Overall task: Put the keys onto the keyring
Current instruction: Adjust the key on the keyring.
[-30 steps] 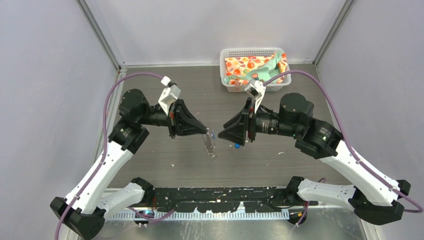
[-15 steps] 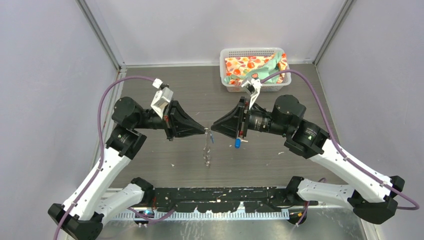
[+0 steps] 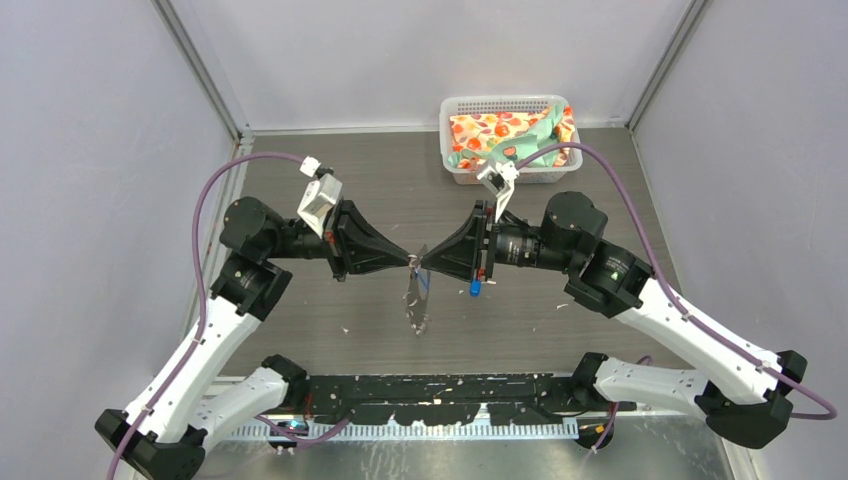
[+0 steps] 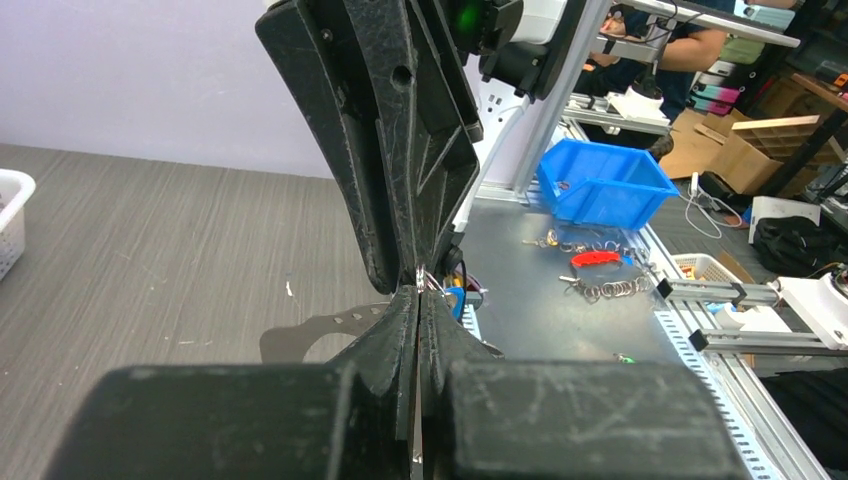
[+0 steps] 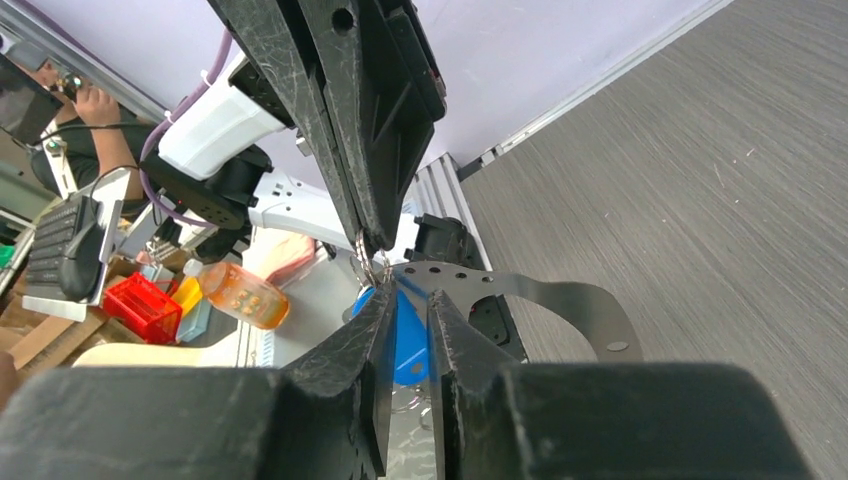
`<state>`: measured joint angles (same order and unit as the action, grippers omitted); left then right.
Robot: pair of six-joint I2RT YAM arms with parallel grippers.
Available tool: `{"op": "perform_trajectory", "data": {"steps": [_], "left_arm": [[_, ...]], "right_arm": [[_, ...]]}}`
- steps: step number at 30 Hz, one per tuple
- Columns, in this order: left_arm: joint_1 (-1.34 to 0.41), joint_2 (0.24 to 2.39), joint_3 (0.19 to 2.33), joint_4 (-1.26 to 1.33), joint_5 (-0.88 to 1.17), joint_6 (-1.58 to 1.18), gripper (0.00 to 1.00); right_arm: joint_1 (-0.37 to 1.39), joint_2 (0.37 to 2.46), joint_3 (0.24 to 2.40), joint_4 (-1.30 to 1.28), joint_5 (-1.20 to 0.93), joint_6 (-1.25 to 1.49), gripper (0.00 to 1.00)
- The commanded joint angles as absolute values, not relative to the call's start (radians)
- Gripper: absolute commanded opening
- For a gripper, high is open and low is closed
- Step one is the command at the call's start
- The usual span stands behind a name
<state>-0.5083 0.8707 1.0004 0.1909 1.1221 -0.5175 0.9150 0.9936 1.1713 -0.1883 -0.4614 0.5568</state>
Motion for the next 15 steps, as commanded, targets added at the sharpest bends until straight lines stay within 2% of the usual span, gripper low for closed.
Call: {"op": "perform_trajectory", "data": {"steps": [1, 8, 11, 15], "left_arm": [[-0.503, 0.856, 1.005, 0.264, 1.103, -0.531, 0.00], [-0.503, 0.845, 1.002, 0.267, 1.115, -0.517, 0.00], [-0.503, 0.841, 0.999, 0.267, 1.109, -0.505, 0.00], [-0.503, 0.839, 0.992, 0.270, 1.084, -0.495, 0.00]], "right_arm": [[0.914, 1.005, 1.220, -0.246, -0.485, 0.537, 0.25], [0.909, 0.986, 1.378, -0.468, -0.391, 0.399, 0.41], [0.909, 0.978, 1.370, -0.437, -0.392, 0.421, 0.48], [0.908, 0.960, 1.282, -0.315, -0.408, 0.485, 0.49]]}}
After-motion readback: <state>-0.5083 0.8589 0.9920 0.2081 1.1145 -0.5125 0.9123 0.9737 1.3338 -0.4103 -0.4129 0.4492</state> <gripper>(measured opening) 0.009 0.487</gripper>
